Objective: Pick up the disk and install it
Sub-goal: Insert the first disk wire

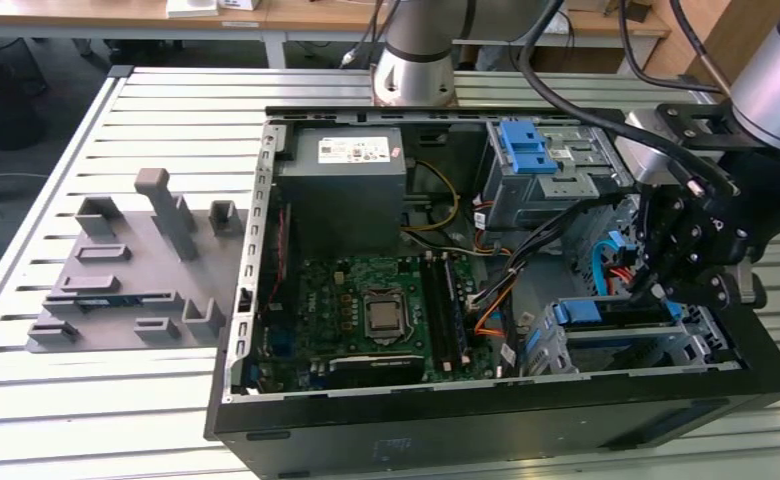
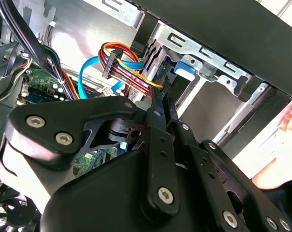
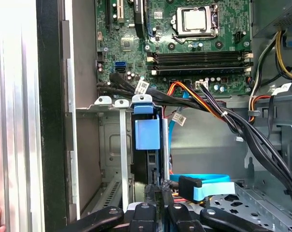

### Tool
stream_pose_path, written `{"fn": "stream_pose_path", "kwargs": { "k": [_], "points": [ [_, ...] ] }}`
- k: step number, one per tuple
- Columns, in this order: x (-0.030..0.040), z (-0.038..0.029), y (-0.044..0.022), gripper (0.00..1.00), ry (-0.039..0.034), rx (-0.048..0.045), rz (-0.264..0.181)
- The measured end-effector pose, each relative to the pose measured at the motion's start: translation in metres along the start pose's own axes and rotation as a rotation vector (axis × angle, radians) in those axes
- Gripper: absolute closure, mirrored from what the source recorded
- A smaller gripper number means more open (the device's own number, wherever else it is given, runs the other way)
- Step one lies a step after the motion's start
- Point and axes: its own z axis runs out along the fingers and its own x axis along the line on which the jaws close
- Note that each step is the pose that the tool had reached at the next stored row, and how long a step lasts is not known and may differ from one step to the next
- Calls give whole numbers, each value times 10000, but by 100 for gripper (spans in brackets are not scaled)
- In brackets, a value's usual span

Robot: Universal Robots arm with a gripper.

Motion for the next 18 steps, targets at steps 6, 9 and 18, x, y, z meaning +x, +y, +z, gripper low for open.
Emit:
{"fn": "stream_pose_path", "kwargs": {
  "k": [6,9,18],
  "points": [
    [0,10,0,84,-61,-14,-1],
    [-1,14,-1,84,-88,-19,-1],
    [0,17,-2,84,-92,-19,-1]
  ]
}}
